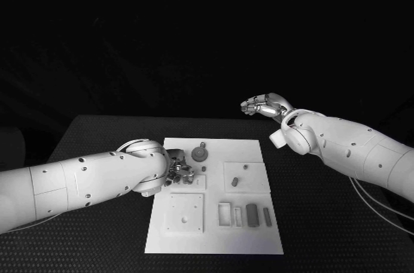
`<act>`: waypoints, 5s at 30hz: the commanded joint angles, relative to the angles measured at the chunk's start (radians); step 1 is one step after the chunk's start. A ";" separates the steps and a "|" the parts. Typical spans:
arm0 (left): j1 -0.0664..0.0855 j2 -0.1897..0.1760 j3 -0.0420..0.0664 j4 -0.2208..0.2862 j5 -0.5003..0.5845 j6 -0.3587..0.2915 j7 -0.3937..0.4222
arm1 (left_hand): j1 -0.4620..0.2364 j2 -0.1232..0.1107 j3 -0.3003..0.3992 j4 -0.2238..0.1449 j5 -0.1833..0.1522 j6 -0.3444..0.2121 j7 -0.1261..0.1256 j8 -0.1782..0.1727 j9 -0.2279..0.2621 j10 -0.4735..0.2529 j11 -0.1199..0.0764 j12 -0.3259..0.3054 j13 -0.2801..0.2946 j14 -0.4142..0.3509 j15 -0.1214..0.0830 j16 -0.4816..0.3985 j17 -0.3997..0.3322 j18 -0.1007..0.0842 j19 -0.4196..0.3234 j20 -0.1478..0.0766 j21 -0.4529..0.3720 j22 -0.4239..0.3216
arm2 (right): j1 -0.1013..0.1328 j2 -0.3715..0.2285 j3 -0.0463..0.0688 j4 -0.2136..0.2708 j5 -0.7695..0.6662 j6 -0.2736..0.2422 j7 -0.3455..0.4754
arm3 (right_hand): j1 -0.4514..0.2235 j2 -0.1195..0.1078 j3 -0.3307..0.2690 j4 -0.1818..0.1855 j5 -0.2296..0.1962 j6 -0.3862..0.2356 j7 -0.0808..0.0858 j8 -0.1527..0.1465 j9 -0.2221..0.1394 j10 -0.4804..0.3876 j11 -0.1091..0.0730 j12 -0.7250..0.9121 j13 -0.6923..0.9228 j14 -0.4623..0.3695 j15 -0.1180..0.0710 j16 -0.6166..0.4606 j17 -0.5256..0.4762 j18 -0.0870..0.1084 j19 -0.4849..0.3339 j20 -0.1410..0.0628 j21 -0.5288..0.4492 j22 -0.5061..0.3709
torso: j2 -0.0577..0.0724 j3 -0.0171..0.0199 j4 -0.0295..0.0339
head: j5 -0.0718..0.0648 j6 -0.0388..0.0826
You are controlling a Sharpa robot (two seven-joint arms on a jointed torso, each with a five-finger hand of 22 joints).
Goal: Assemble the parts on the task board
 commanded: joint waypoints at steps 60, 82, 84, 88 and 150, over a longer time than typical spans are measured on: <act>-0.006 -0.007 -0.002 0.006 -0.003 0.053 -0.021 | -0.149 0.048 0.080 0.059 -0.064 0.187 -0.092 -0.002 0.034 -0.020 -0.019 0.073 -0.060 -0.088 -0.045 0.105 -0.111 0.005 0.003 -0.005 0.041 0.022 | -0.005 0.002 0.000 -0.004 -0.013 0.032 0.009 | 0.000 0.004 -0.007 -0.006 0.000 -0.002 0.007 0.011 -0.005 0.010 0.002 -0.008 -0.008 -0.001 0.012 -0.010 -0.003 -0.010 -0.013 -0.001 -0.009 0.012 | 0.000 -0.0001 0.0009 | 0.002 -0.001; -0.006 0.010 -0.002 -0.014 -0.020 0.080 -0.029 | -0.151 0.057 0.091 0.053 -0.054 0.195 -0.096 0.004 0.044 -0.019 -0.024 0.083 -0.064 -0.091 -0.042 0.113 -0.121 0.006 0.002 -0.004 0.046 0.021 | -0.006 0.003 0.000 -0.003 -0.014 0.038 0.009 | 0.000 0.005 -0.008 -0.008 0.000 -0.002 0.007 0.013 -0.007 0.012 0.003 -0.009 -0.010 -0.002 0.013 -0.011 -0.004 -0.011 -0.015 0.000 -0.010 0.014 | 0.000 -0.0006 0.0012 | 0.002 -0.001; -0.006 0.013 -0.002 -0.019 -0.020 0.087 -0.032 | -0.151 0.057 0.091 0.053 -0.054 0.195 -0.097 0.004 0.045 -0.019 -0.024 0.083 -0.065 -0.091 -0.042 0.114 -0.121 0.006 0.001 -0.004 0.046 0.021 | -0.006 0.003 0.000 -0.003 -0.014 0.038 0.009 | 0.000 0.005 -0.008 -0.008 0.000 -0.002 0.007 0.013 -0.007 0.012 0.003 -0.010 -0.010 -0.002 0.013 -0.011 -0.004 -0.011 -0.015 0.000 -0.010 0.015 | 0.000 -0.0005 0.0005 | 0.002 -0.001; -0.006 0.016 -0.002 -0.023 -0.020 0.097 -0.032 | -0.153 0.058 0.091 0.053 -0.064 0.194 -0.097 0.004 0.047 -0.019 -0.024 0.086 -0.066 -0.092 -0.041 0.115 -0.125 0.006 0.001 -0.004 0.047 0.021 | -0.006 0.004 0.000 -0.003 -0.014 0.040 0.009 | 0.000 0.005 -0.008 -0.008 0.000 -0.002 0.007 0.013 -0.007 0.012 0.003 -0.010 -0.011 -0.002 0.013 -0.011 -0.004 -0.011 -0.016 0.000 -0.010 0.015 | 0.000 -0.0003 0.0001 | 0.002 -0.001; -0.006 0.020 -0.002 -0.036 -0.014 0.115 -0.037 | -0.290 -0.063 -0.062 0.096 -0.246 0.177 -0.097 -0.006 0.090 -0.036 -0.024 0.118 -0.106 -0.115 -0.056 0.152 -0.189 0.022 -0.017 -0.003 0.046 0.017 | -0.007 0.000 0.000 0.004 -0.016 0.042 0.008 | 0.000 0.004 -0.010 -0.010 0.000 -0.004 0.010 0.015 -0.011 0.014 0.007 -0.013 -0.014 -0.005 0.016 -0.015 -0.007 -0.011 -0.017 0.001 -0.013 0.022 | 0.000 -0.0012 0.0016 | -0.007 0.000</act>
